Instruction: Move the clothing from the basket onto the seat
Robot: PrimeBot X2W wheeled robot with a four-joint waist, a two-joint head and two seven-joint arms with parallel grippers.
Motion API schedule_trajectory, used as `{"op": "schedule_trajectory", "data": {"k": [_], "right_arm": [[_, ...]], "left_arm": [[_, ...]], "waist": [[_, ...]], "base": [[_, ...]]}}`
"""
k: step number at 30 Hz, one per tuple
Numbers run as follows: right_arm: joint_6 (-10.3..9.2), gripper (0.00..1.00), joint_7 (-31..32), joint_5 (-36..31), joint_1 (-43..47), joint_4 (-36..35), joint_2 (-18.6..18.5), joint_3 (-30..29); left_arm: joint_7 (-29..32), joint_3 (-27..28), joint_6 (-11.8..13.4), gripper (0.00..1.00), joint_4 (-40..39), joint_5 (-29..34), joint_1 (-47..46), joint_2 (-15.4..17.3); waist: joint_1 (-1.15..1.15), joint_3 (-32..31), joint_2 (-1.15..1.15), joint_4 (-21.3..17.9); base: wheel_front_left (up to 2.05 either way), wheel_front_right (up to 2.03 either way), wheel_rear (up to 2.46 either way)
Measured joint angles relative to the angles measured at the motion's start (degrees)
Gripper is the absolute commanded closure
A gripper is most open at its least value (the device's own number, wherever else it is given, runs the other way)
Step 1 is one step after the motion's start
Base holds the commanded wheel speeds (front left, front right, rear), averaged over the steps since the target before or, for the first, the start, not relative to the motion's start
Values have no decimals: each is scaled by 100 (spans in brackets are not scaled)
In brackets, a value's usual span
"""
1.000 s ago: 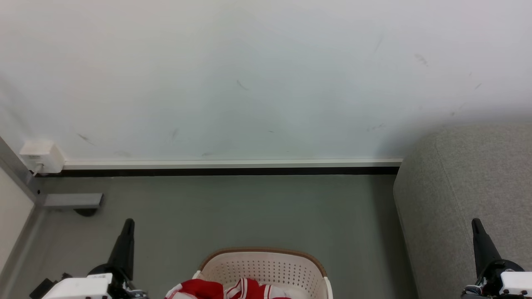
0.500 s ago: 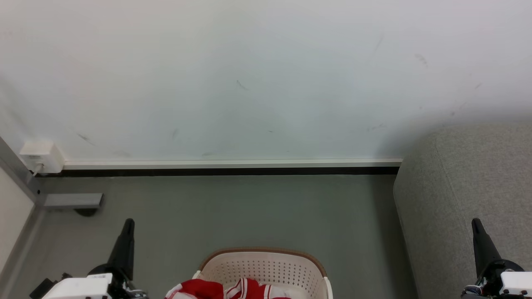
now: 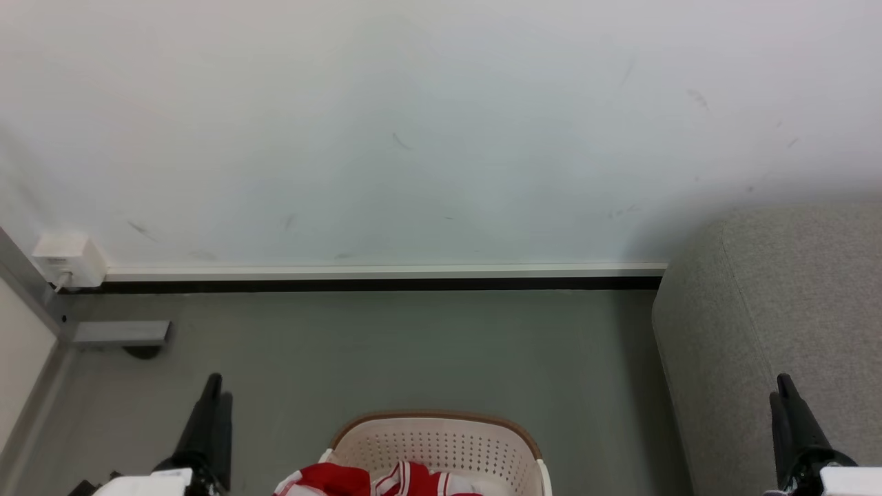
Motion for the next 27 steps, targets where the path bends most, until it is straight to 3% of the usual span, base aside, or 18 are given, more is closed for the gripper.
{"op": "schedule_trajectory", "data": {"k": [14,27], "right_arm": [[0,0,-345,-448,133,-20,-5,271],[0,0,-662,-2301,199,-356,-35,361]], "left_arm": [[-356,-303,14,0,107,129,113,-18],[-667,-508,162,0,44,1349,104,-15]], "waist": [[0,12,0,28],[0,31,0,68]], "base": [[0,0,0],[0,0,0]]}}
